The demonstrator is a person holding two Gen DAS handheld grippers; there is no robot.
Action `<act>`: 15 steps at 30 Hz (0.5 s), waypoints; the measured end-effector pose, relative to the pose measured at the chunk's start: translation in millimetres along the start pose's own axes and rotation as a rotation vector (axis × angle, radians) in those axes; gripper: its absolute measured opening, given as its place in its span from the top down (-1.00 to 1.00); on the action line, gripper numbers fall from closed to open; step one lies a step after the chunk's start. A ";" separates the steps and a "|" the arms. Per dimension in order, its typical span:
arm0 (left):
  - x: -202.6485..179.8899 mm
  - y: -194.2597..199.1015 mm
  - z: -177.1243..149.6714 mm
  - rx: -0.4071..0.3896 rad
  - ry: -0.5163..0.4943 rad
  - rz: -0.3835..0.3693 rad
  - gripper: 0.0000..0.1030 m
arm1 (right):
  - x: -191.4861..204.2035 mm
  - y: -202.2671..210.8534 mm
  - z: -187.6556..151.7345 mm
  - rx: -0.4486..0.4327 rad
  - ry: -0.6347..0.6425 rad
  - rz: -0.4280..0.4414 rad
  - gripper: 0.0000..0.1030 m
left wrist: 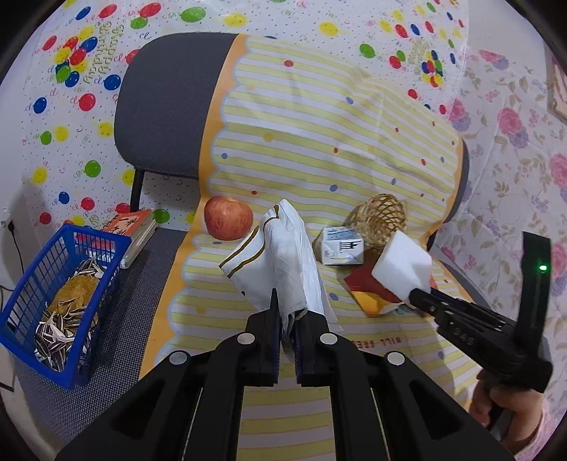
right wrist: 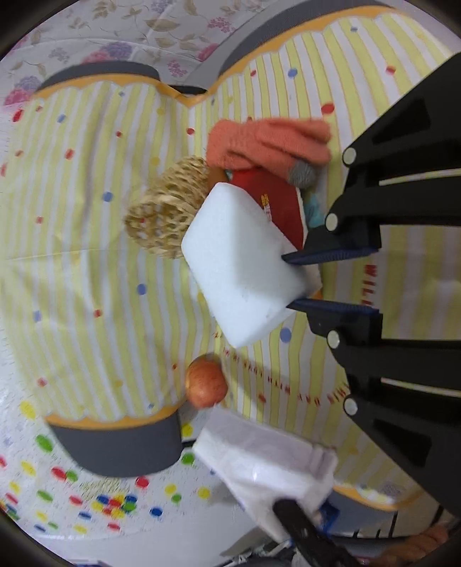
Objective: Collect trash
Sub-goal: 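Grasp the white sponge block with the right gripper while the left gripper holds the napkin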
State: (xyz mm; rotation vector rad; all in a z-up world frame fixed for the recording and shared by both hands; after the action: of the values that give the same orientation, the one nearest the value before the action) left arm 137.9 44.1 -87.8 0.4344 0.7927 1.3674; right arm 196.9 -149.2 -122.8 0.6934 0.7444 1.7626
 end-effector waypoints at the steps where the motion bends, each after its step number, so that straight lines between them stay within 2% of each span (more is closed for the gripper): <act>1: -3.2 2.2 -0.1 -0.003 -0.006 -0.007 0.87 | -0.5 11.7 -3.0 -0.010 0.005 0.000 0.62; 7: -38.5 15.5 -11.2 -0.005 -0.069 -0.069 0.87 | -7.8 50.5 -25.1 -0.020 0.003 -0.010 0.61; 15: -87.1 27.2 -37.8 0.018 -0.170 -0.122 0.87 | -28.8 87.2 -61.6 -0.020 -0.063 -0.021 0.59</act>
State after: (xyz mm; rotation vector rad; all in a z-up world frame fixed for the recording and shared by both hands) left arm 91.2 -41.6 -72.9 0.5016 0.6812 1.1942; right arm 106.8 -208.3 -98.5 0.7219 0.6882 1.7193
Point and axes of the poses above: each gripper's, at about its wrist camera, not at the fingertips, and y roughly against the way its jaws point, x to its left, z to its top, the point moved 7 cm from there along -y, roughly the way its jaws point, and after that the axes turned 10 degrees about x, right-handed, at the moved point
